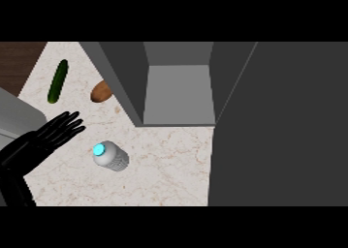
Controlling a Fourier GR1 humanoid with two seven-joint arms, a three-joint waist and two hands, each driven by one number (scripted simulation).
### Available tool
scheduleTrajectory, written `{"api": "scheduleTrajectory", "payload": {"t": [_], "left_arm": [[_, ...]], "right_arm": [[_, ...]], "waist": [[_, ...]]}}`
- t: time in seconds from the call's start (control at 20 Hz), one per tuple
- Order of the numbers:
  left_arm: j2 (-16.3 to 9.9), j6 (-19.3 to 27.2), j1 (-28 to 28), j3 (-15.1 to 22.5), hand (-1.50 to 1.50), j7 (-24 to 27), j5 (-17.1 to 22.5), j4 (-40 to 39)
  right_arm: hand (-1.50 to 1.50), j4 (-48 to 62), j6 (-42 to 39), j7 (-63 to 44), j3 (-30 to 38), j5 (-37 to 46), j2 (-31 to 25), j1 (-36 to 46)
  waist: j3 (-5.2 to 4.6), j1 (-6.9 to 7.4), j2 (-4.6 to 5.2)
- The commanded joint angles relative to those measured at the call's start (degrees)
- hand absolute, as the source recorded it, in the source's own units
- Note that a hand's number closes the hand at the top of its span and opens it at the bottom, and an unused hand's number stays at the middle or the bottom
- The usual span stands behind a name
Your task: Pick up the bottled water, place it into the cabinet and close the cabinet
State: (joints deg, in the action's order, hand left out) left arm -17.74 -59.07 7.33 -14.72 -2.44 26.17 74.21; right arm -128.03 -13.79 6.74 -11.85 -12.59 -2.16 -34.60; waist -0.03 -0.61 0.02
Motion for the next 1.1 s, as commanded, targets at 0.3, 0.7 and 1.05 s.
{"api": "scheduleTrajectory", "payload": {"t": [0.3,0.7,1.05], "left_arm": [[2.44,-1.94,5.03,1.67,-1.5,15.87,-20.21,-14.51],[0.81,4.39,15.93,2.91,-1.5,26.96,-29.64,-35.32],[-0.06,4.14,18.28,3.6,-1.5,31.52,-30.5,-46.09]], "right_arm": [[-1.5,0.55,0.67,3.24,-4.87,4.3,1.64,-3.18],[-1.5,-1.4,-0.52,1.35,-1.13,-1.71,-0.73,-1.92],[-1.5,-2.14,1.04,1.58,-4.73,2.2,0.17,-3.47]], "waist": [[-0.05,-0.28,0.06],[-0.1,-0.96,0.37],[-0.15,-1.14,0.47]]}}
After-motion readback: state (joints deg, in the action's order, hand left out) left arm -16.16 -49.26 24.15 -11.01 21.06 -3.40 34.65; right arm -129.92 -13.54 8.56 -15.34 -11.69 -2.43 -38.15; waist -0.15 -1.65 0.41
